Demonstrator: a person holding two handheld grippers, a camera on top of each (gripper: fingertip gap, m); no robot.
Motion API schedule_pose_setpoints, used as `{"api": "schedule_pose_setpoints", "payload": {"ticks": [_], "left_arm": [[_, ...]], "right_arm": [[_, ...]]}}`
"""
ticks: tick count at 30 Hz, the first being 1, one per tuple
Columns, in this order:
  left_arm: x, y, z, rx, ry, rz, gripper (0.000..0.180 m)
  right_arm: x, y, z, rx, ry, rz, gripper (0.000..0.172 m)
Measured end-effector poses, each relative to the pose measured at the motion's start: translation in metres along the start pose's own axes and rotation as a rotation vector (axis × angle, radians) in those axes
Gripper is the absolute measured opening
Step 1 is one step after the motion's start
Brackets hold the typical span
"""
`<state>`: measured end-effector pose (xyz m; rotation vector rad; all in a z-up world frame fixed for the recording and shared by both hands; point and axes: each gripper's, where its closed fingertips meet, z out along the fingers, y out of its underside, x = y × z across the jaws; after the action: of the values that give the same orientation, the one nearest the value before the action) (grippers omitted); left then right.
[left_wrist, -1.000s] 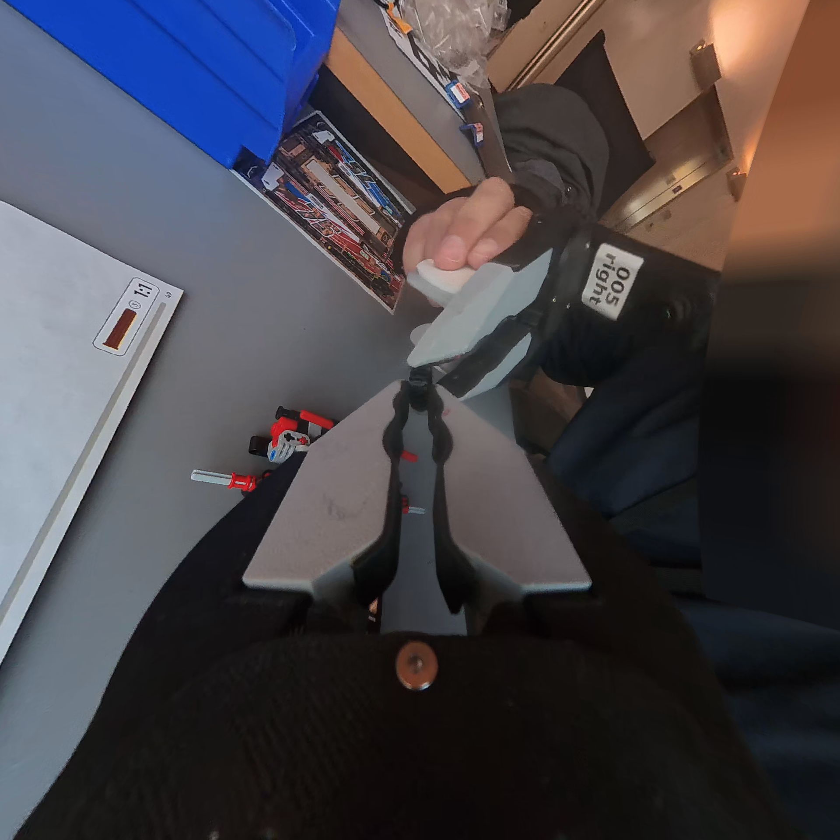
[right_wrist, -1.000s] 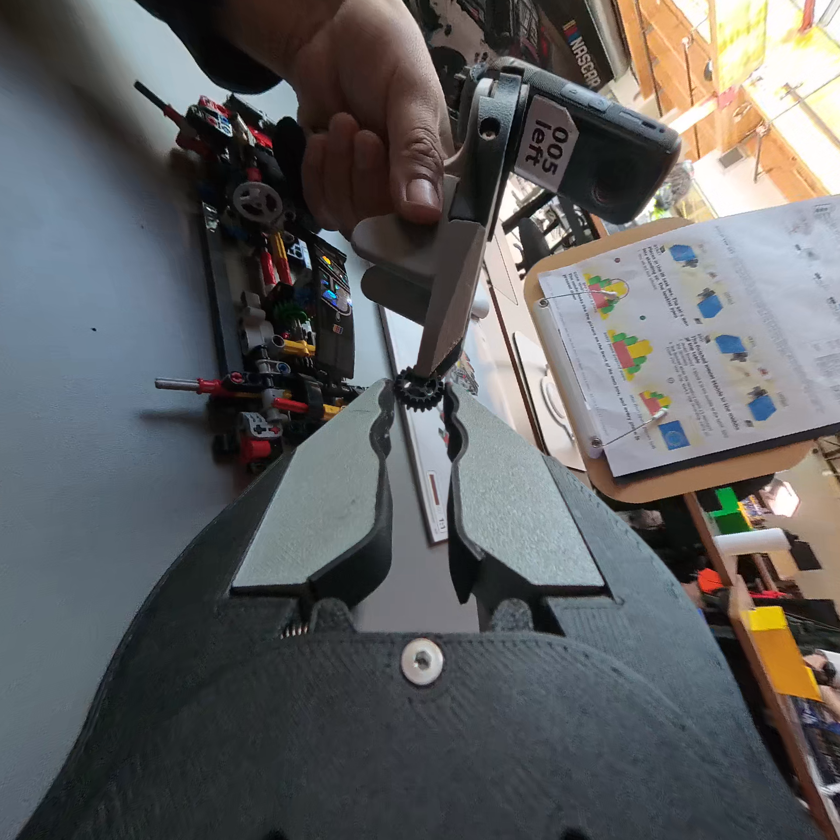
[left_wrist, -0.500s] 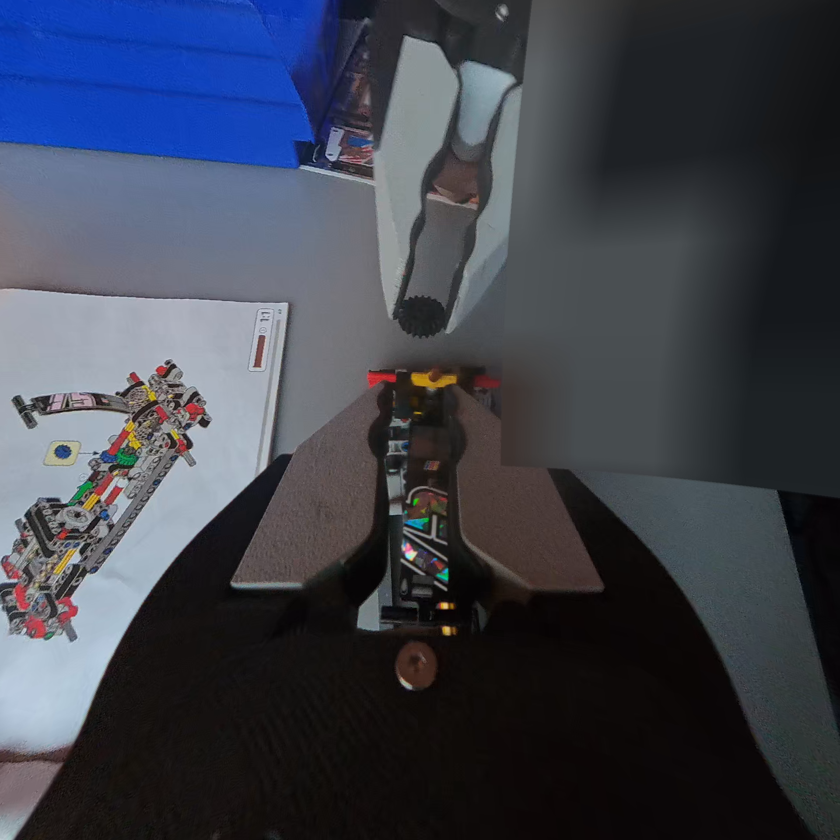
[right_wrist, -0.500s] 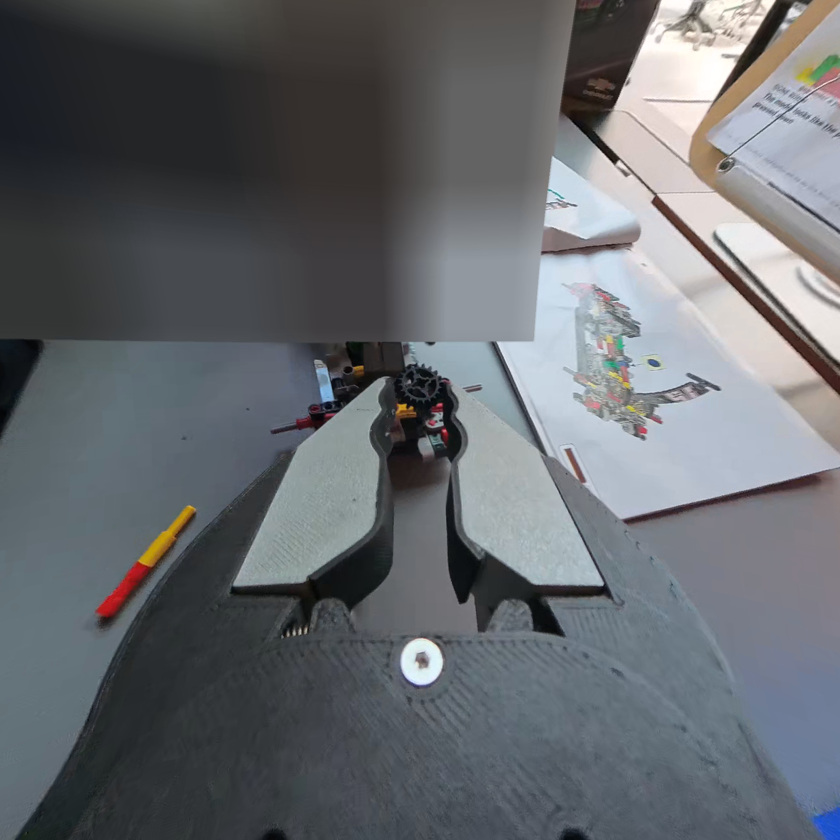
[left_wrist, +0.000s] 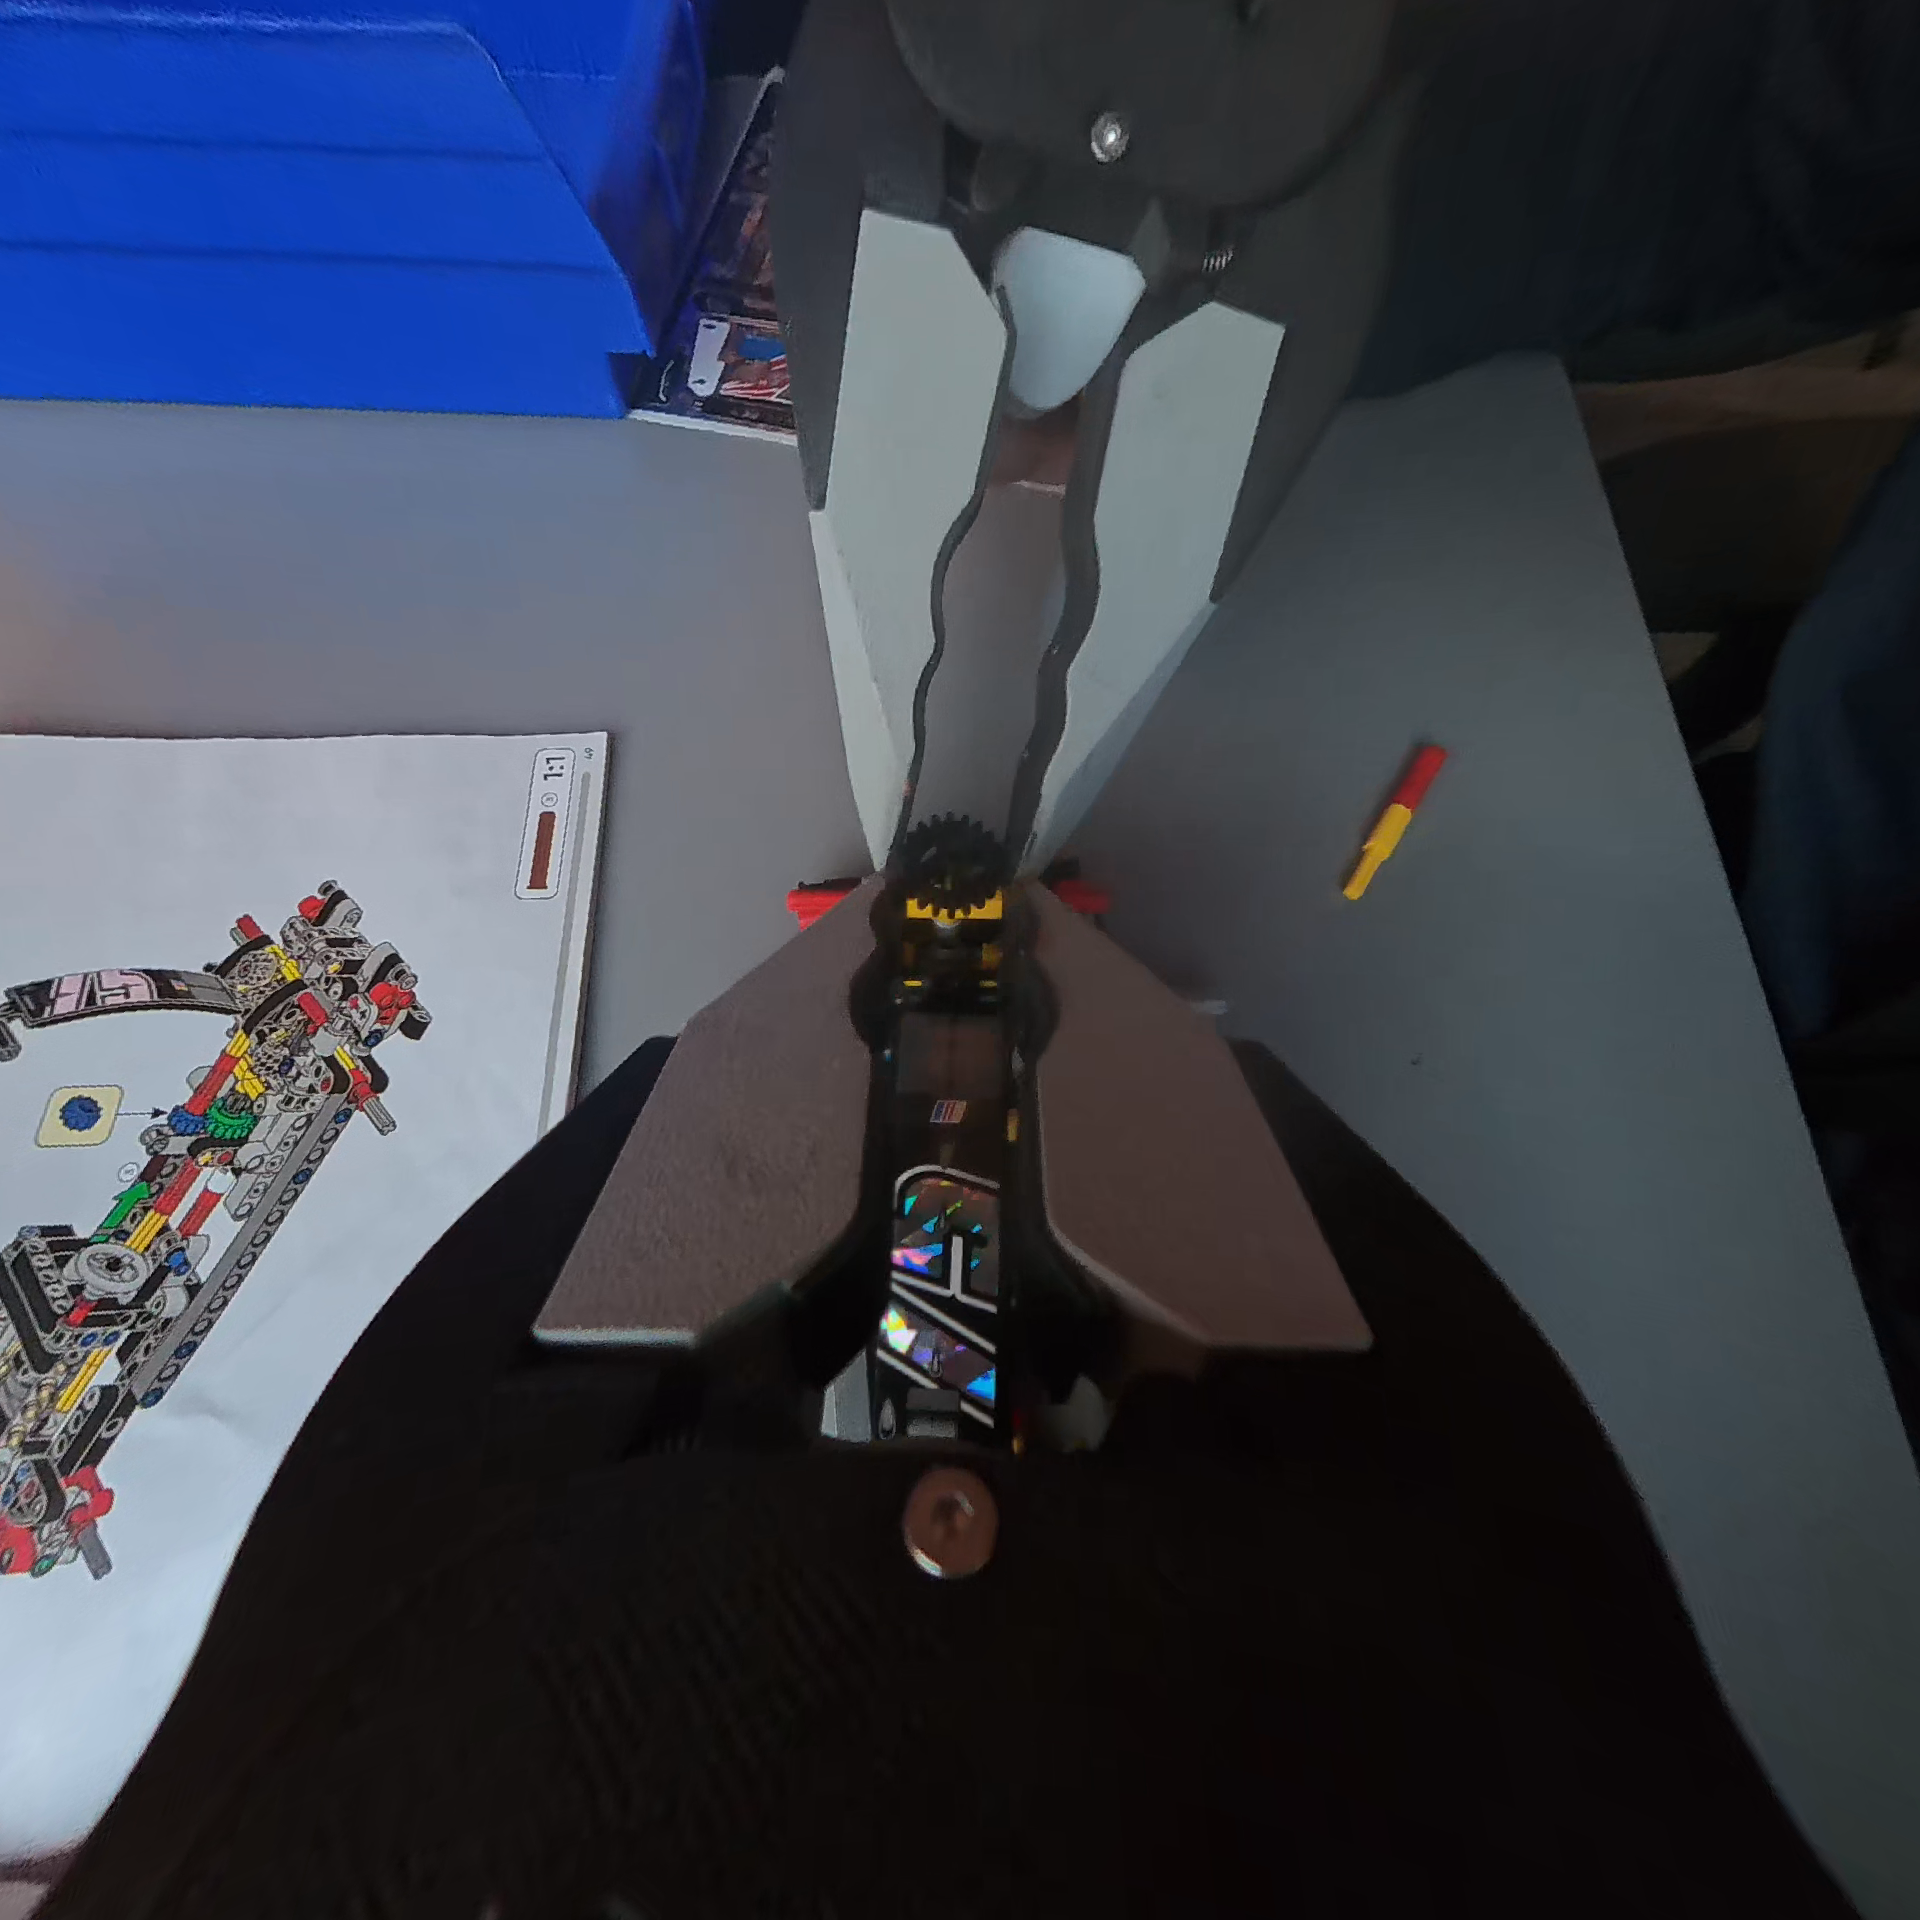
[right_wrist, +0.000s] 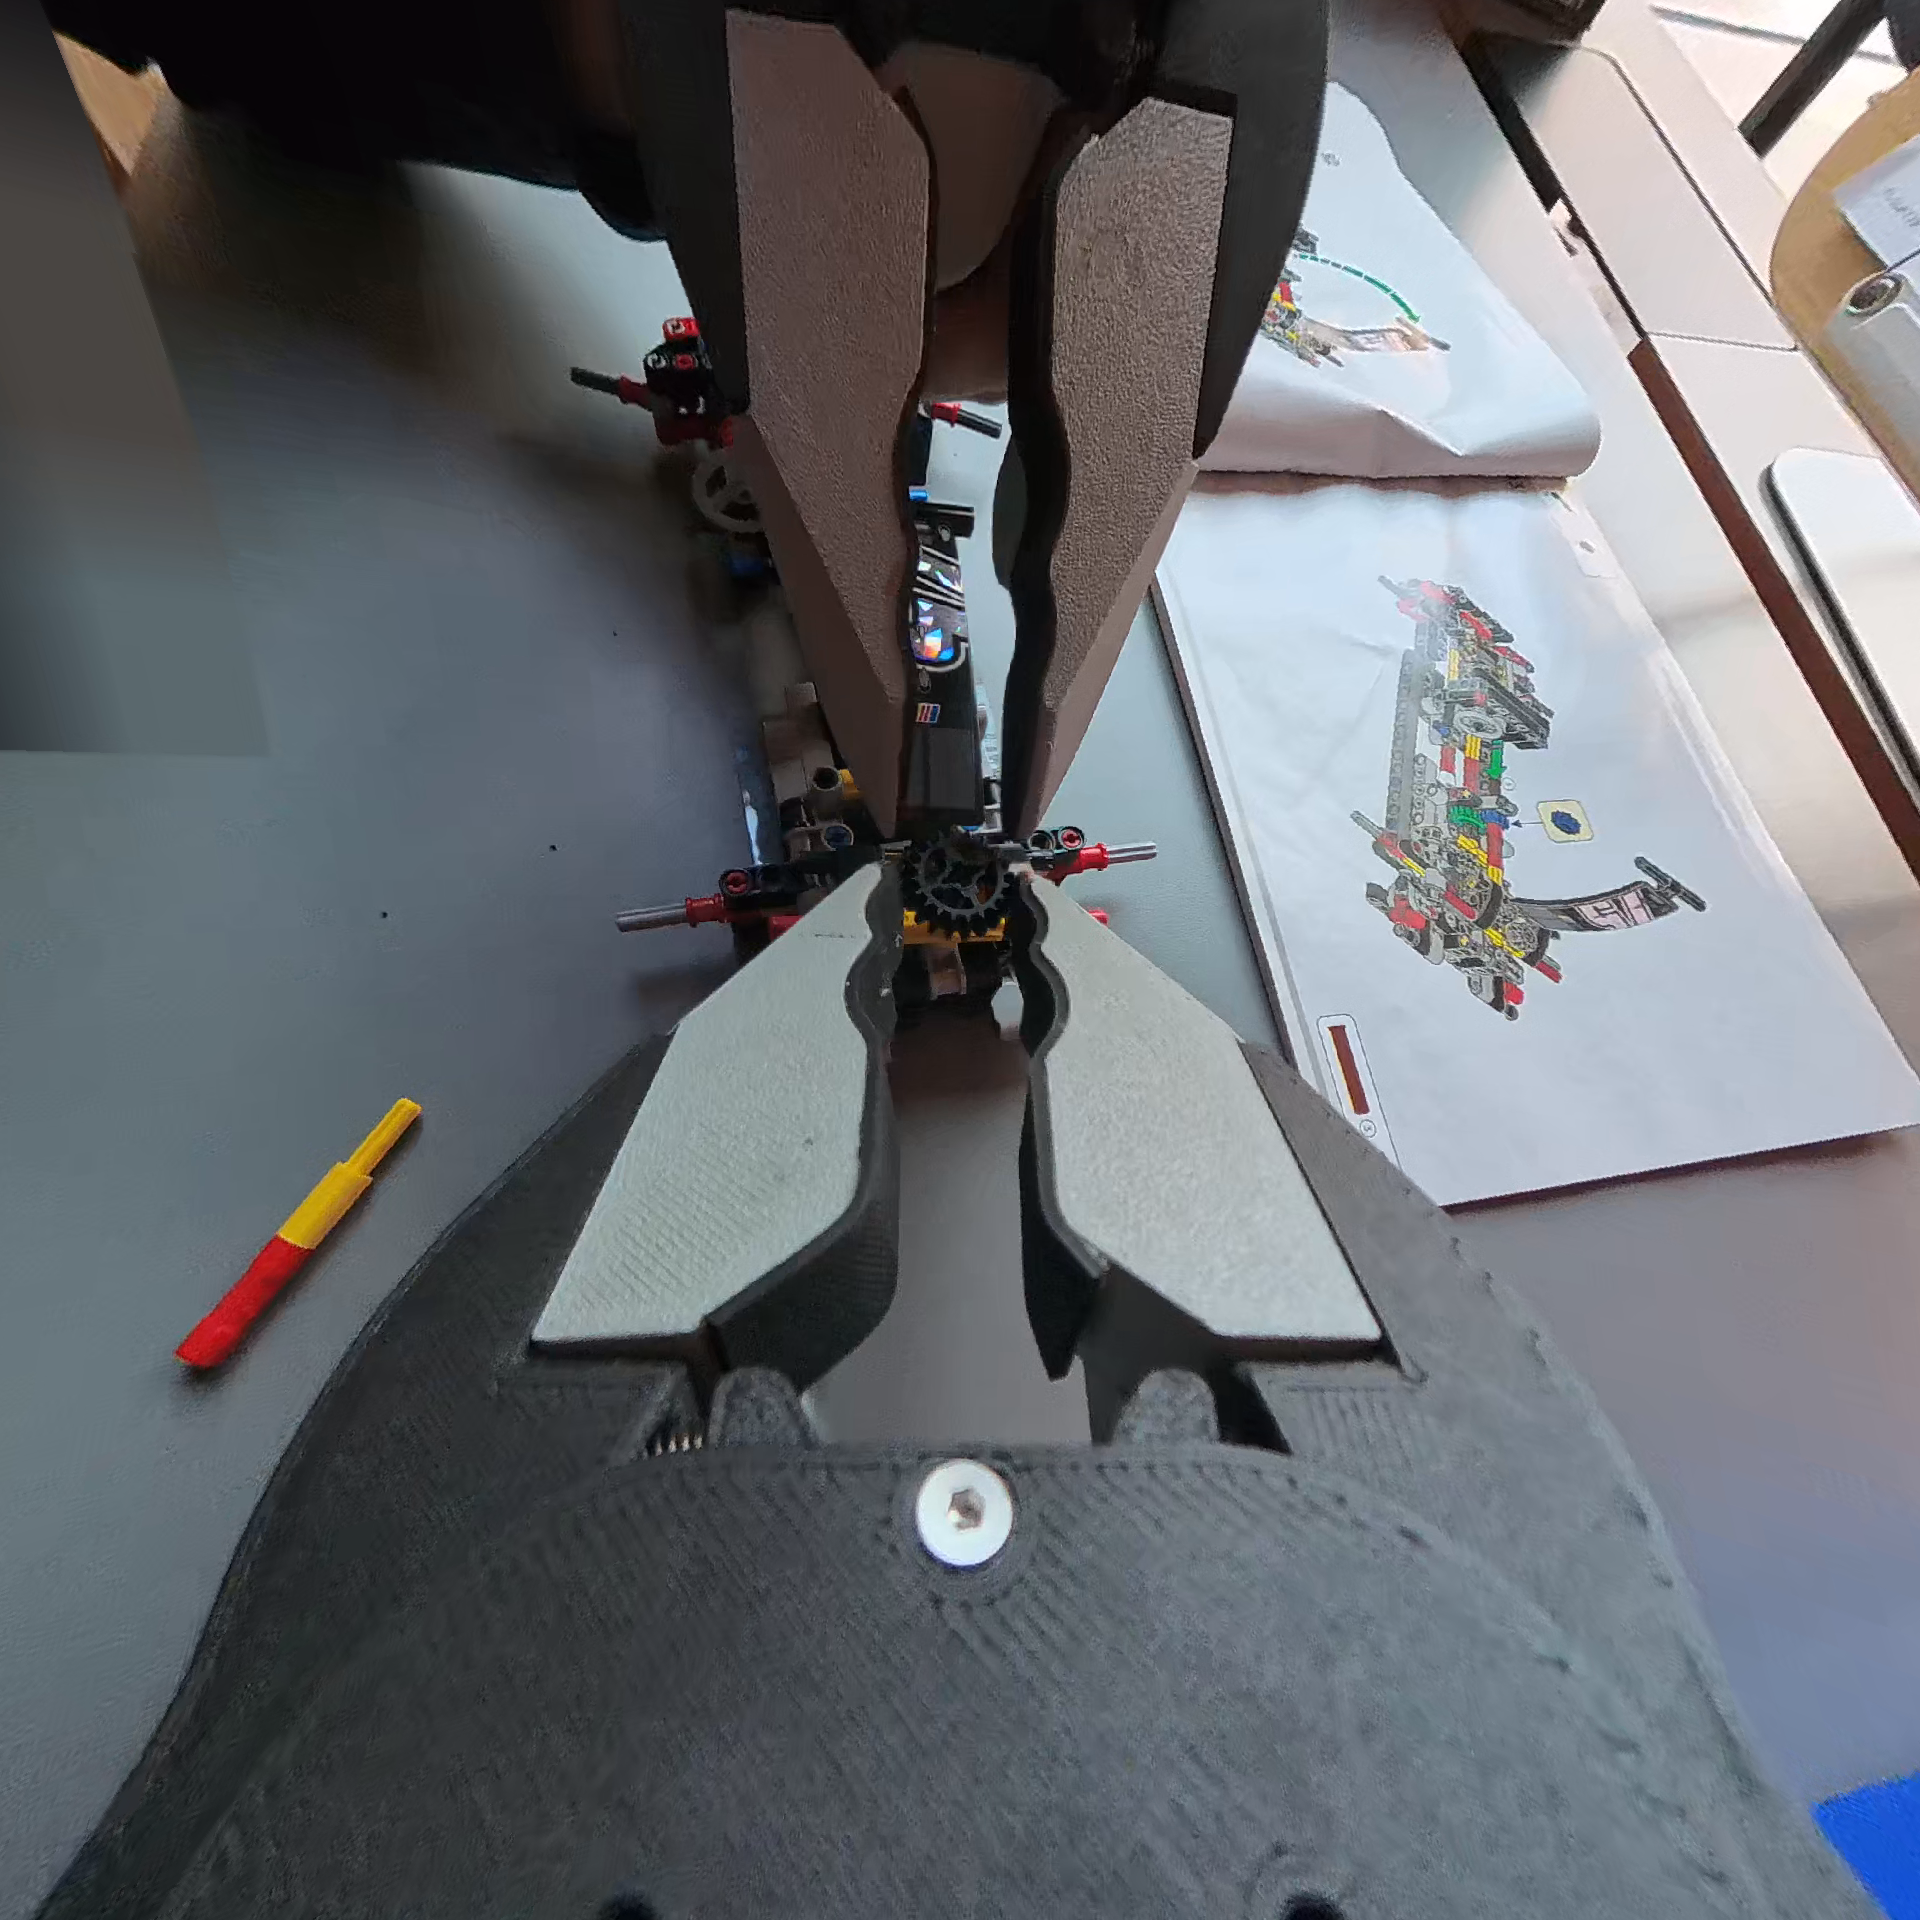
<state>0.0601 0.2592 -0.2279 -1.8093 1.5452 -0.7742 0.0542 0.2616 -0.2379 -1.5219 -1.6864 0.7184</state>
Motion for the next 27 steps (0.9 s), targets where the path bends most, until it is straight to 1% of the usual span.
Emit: {"api": "schedule_pose_setpoints", "payload": {"ticks": [5,11,15,18,27], "left_arm": [[-0.0019,0.0016,0.0015,0.0,-0.012,0.017,0.008],[-0.0001,0.003,0.0033,-0.011,-0.01,0.018,0.012],[0.0001,0.0035,0.006,-0.014,-0.018,0.025,0.013],[0.001,0.003,0.0062,-0.018,-0.026,0.036,0.013],[0.0015,0.0033,0.0073,-0.015,-0.026,0.041,0.012]], "right_arm": [[-0.0005,0.0004,0.0006,-0.004,-0.016,-0.02,0.018],[-0.0005,0.0009,-0.0003,-0.01,-0.012,-0.05,0.018],[-0.0022,0.0012,-0.0008,0.002,-0.039,-0.078,0.018],[-0.0029,0.0015,-0.0018,0.01,-0.064,-0.09,0.018],[-0.0037,0.0024,-0.0012,0.026,-0.074,-0.128,0.018]]}}
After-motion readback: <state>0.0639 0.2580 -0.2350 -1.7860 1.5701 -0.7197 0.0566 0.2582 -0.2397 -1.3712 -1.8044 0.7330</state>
